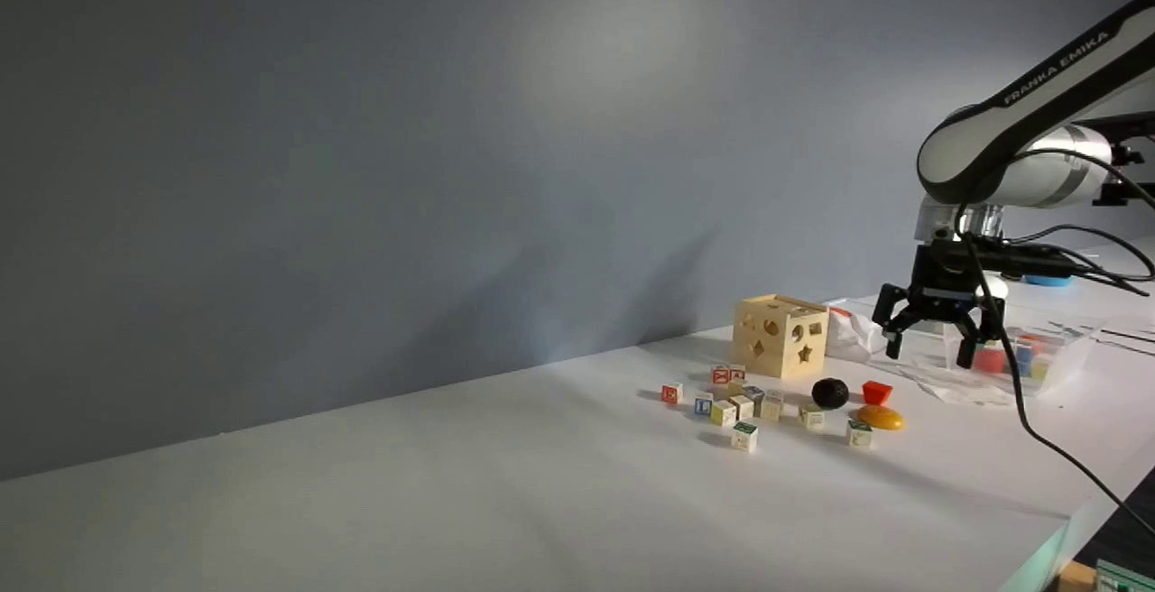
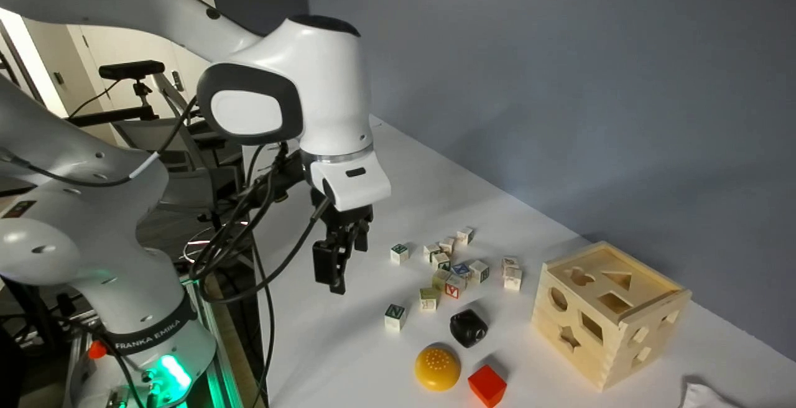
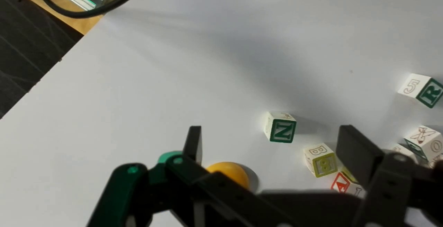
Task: Move an object on the table
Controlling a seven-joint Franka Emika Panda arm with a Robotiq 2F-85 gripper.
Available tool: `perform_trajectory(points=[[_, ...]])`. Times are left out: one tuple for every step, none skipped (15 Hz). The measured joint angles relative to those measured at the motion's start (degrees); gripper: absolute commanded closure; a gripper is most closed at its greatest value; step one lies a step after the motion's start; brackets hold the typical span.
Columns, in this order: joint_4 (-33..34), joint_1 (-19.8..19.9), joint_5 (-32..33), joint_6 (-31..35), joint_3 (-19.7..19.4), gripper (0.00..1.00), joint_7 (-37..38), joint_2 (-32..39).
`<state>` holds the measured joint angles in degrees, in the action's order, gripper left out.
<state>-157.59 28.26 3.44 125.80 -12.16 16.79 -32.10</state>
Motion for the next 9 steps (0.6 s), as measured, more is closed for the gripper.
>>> perform_trajectory(points=[[0.00, 0.01, 0.06, 0.56, 0.00, 0.00, 0.00, 0.17], [0.01, 0.01, 0.09, 1.86, -0.01, 0.00, 0.00, 0.62], [0.01, 0.01, 0.16, 3.47, -0.01, 0.00, -0.12, 1.26], [0.01, -0.02, 0.19, 5.13, -0.02, 0.00, -0.61, 2.06], [0.02, -0.07, 0.20, 6.71, -0.05, 0.00, -1.54, 2.93], [0.05, -0.13, 0.28, 8.26, -0.10, 0.00, -2.64, 3.94], [0.11, -0.21, 0.30, 9.55, -0.24, 0.00, -3.84, 5.03], [0.23, -0.28, 0.42, 10.68, -0.45, 0.00, -4.96, 6.15], [0.37, -0.31, 0.54, 11.74, -0.76, 0.00, -6.14, 7.35]])
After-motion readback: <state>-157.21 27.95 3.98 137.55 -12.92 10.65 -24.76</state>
